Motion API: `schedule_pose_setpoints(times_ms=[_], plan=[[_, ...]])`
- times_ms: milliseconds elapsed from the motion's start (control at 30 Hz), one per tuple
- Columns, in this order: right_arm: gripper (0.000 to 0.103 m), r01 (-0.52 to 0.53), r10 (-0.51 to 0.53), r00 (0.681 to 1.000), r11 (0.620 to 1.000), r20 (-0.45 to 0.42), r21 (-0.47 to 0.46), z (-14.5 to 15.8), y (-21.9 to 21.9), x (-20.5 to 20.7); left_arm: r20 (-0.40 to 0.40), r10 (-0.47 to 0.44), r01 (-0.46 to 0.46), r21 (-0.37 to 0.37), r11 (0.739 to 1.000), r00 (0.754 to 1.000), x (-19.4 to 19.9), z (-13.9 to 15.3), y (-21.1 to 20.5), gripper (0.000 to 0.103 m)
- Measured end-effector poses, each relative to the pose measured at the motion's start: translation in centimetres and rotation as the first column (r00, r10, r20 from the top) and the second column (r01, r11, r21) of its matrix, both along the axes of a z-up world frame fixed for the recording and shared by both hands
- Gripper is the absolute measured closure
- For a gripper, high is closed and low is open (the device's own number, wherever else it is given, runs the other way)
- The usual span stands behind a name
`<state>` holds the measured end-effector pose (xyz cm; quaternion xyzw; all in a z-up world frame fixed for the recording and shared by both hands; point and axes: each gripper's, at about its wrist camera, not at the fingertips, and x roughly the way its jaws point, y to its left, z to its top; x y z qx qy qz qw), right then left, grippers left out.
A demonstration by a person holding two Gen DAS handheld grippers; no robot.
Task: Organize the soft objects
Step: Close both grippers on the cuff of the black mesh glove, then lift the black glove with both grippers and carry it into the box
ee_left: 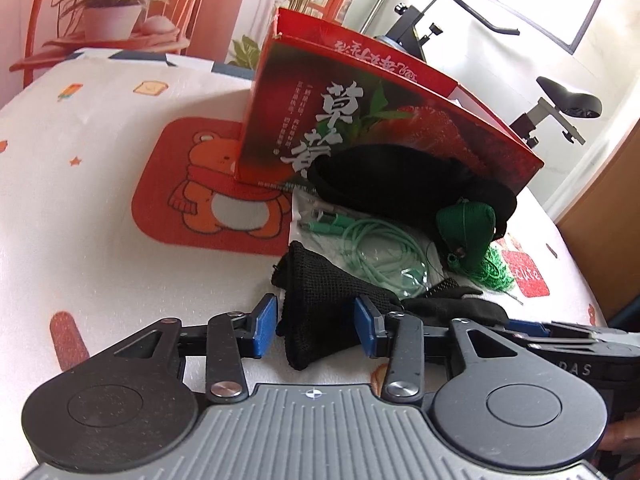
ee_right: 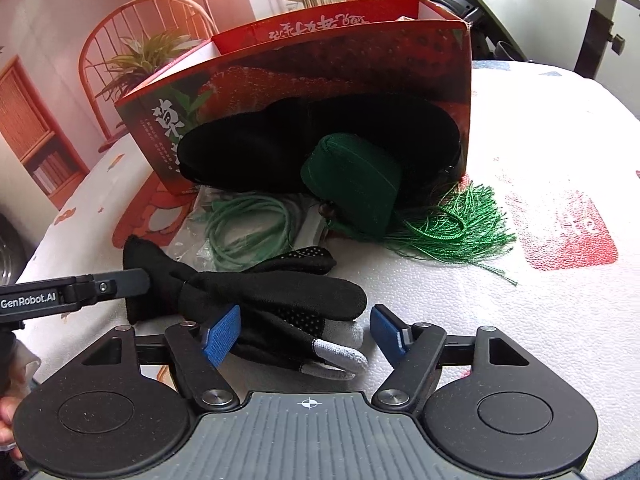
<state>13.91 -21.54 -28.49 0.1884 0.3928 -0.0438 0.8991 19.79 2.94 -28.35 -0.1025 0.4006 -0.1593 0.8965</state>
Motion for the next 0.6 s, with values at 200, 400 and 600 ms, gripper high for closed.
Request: schedule_pose_setpoints(times_ms=[200,400,600], plan=[[0.048,0.003,-0.003,1.0,1.0,-0.004,0.011,-0.1,-0.2,-0.5,0.015,-0.035,0.035,-0.034,0.999,0.999,0.2,-0.6,-0.2,0.058],[0.073,-0.01,0.01,1.0,1.0,0.001,0.006,-0.1,0.2,-0.5,0.011,-0.078,0.079,-0.005,0.997,0.997,-0.1,-0.9,-0.7,0.085],[0.086,0.01,-0.012,1.0,0.998,0.023,0.067,-0.2,-0.1,-0.8,0.012,-0.071,0.072,-0.042,0.997,0.997,-0.4,-1.0,-0.4,0.092]])
